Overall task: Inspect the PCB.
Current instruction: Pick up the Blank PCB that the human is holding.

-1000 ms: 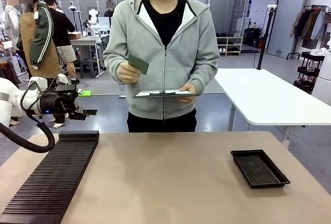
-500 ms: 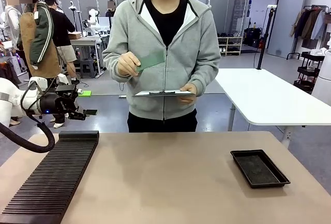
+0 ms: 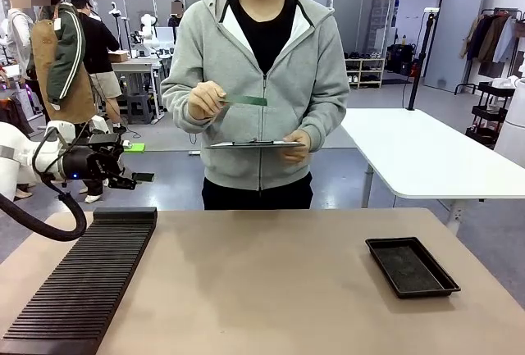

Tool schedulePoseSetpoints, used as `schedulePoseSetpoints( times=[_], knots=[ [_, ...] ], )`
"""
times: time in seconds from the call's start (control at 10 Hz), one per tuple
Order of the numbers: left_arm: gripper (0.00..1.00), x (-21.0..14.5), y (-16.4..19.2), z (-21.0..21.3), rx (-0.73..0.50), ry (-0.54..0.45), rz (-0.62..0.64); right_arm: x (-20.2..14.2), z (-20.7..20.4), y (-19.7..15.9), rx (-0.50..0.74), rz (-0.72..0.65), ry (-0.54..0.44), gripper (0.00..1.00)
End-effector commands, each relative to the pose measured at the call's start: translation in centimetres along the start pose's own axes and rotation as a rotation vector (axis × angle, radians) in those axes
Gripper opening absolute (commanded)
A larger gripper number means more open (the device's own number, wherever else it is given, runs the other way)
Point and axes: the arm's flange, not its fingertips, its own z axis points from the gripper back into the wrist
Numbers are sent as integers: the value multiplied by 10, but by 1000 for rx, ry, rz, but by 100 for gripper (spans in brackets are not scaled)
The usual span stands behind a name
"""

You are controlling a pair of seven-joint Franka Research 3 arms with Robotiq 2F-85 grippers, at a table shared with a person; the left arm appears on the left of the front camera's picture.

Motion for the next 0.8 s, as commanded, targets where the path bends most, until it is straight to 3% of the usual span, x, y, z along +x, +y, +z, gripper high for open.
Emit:
schedulePoseSetpoints(
  times=[0.0, 0.3, 0.5, 0.7],
  knots=[
    [100, 4, -52, -2, -94, -36, 51, -1, 1, 3, 0, 8, -3, 100],
    [100, -45, -106, 16, -63, -55, 125, -1, 1, 3, 0, 8, -3, 100],
    [100, -89, -123, 30, -1, -38, 126, -1, 1, 3, 0, 8, -3, 100],
    [100, -133, -142, 52, -28, 6, 85, -1, 1, 3, 0, 8, -3, 100]
  ],
)
